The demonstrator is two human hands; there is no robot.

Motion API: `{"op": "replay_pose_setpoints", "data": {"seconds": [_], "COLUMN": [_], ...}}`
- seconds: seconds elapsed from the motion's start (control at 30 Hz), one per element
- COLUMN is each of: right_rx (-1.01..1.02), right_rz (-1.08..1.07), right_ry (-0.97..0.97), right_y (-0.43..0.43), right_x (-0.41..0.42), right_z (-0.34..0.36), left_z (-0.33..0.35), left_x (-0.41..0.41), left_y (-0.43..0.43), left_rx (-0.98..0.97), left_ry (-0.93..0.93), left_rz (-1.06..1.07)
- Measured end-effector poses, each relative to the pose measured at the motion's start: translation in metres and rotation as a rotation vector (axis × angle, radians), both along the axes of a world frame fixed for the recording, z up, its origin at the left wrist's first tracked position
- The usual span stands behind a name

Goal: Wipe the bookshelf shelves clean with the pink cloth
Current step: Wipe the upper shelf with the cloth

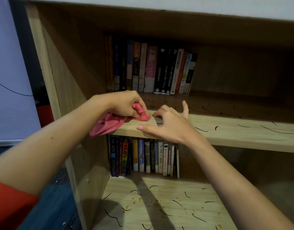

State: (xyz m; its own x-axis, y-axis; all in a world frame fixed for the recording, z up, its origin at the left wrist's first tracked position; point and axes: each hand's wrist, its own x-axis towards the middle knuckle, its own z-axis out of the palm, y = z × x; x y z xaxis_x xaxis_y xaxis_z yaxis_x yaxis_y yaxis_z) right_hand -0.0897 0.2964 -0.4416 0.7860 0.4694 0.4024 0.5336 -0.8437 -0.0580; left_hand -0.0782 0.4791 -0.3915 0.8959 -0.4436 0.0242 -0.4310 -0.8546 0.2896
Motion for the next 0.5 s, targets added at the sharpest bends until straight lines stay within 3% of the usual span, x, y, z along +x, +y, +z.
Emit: {"op": "replay_pose_setpoints", "data": {"seconds": [0.1, 0.3, 0.5], "right_rx": [0.005, 0.017, 0.032], "right_rz": [-0.009, -0.002, -0.003], "right_ry": [0.002, 0.018, -0.02], "right_y": [-0.001, 0.0, 0.0], "right_x": [0.002, 0.002, -0.002], "right_z": [-0.001, 0.001, 0.001], "left_z": [0.007, -0.006, -0.002], "left_x": [-0.005, 0.006, -0.015], "left_y": [0.008, -0.009, 0.007], "left_rx": [0.028, -0.033, -0.079], "left_ry": [0.05, -0.078, 0.05], "left_rz": [0.01, 0.043, 0.022]}}
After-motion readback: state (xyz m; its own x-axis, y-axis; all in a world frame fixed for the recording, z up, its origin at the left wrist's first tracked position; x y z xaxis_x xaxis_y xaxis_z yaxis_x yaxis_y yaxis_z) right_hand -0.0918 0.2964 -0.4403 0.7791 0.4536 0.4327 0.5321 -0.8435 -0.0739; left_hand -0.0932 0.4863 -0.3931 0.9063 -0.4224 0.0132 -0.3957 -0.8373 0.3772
